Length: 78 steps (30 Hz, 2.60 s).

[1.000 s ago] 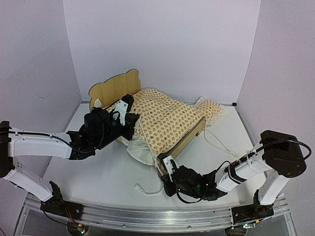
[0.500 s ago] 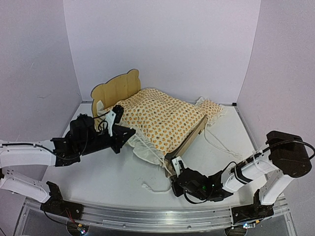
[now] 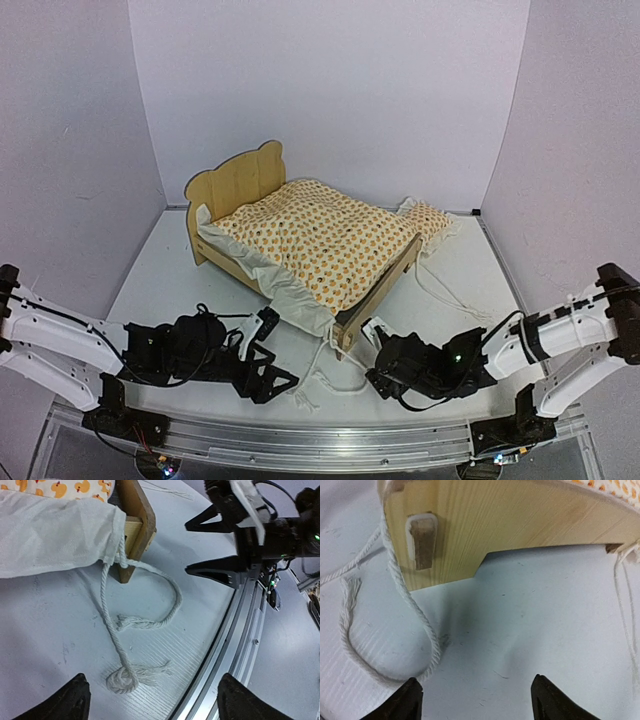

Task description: Set up the pet bed

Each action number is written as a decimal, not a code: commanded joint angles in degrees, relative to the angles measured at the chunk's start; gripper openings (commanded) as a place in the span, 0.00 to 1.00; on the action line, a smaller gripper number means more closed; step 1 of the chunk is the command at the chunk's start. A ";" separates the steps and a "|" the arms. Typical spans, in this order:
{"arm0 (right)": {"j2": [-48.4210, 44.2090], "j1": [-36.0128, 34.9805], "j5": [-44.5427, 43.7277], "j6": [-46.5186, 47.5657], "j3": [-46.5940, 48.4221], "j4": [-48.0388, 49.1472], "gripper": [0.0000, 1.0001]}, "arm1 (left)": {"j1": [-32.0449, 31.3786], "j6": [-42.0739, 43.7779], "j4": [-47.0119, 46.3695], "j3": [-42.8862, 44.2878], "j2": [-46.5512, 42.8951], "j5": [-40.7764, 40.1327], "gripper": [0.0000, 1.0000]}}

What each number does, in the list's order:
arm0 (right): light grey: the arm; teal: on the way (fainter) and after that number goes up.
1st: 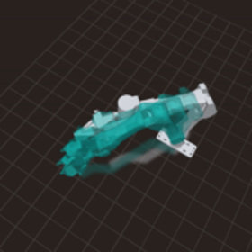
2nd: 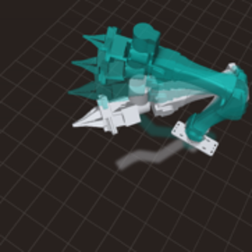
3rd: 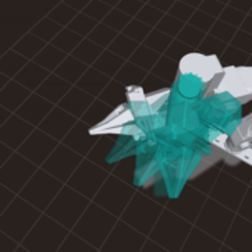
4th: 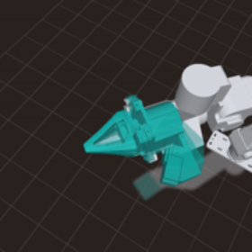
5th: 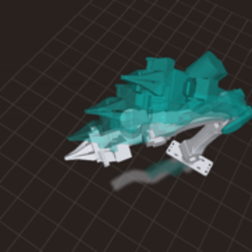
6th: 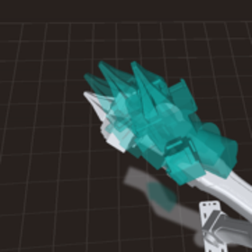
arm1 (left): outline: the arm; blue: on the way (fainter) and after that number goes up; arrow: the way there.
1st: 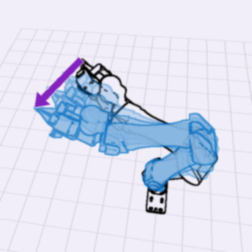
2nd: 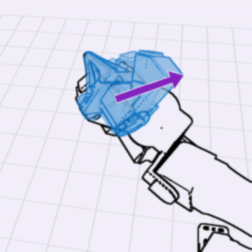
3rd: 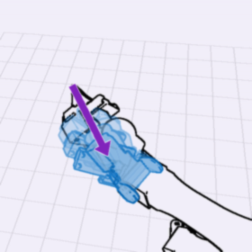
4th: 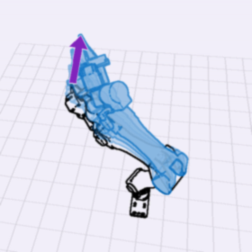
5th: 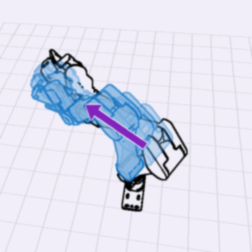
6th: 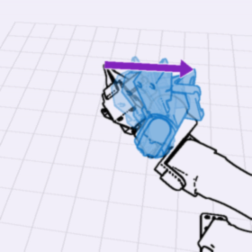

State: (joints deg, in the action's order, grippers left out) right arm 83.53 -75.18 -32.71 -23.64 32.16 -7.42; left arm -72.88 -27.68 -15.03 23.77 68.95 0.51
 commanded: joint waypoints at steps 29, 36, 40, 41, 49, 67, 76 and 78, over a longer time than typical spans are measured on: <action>15.56 16.54 5.31 -18.38 37.88 -40.54 0.70 | 28.99 -0.71 33.58 19.86 -18.49 -28.08 0.95; 6.56 18.01 4.91 -15.86 26.51 -45.97 0.51 | 30.93 2.29 35.03 22.81 -17.80 -33.10 0.96; -1.39 18.53 7.44 -11.27 20.22 -52.29 0.49 | 31.21 2.15 35.58 22.65 -18.19 -35.16 0.97; -3.52 18.49 8.56 -10.22 18.85 -53.92 0.49 | 31.22 2.08 35.50 22.68 -18.48 -34.90 0.97; -18.56 18.67 10.64 -9.11 16.84 -64.00 0.65 | 33.92 11.92 31.03 28.97 -12.58 -32.27 0.98; -3.42 37.74 32.27 -6.18 40.15 -48.24 0.98 | 59.29 35.85 46.43 102.88 49.78 8.10 0.97; -15.45 37.71 30.81 -7.33 33.10 -47.83 0.98 | 60.41 38.05 48.68 109.60 57.75 24.06 0.76; -16.69 37.72 30.60 -7.26 33.03 -48.33 0.98 | 60.34 38.00 48.46 108.26 57.46 25.46 0.69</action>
State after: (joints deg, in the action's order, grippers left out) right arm 70.35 -37.32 -1.65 -30.30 65.54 -56.55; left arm -12.62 9.19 33.17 130.06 127.66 19.11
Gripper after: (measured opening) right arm 0.984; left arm 0.743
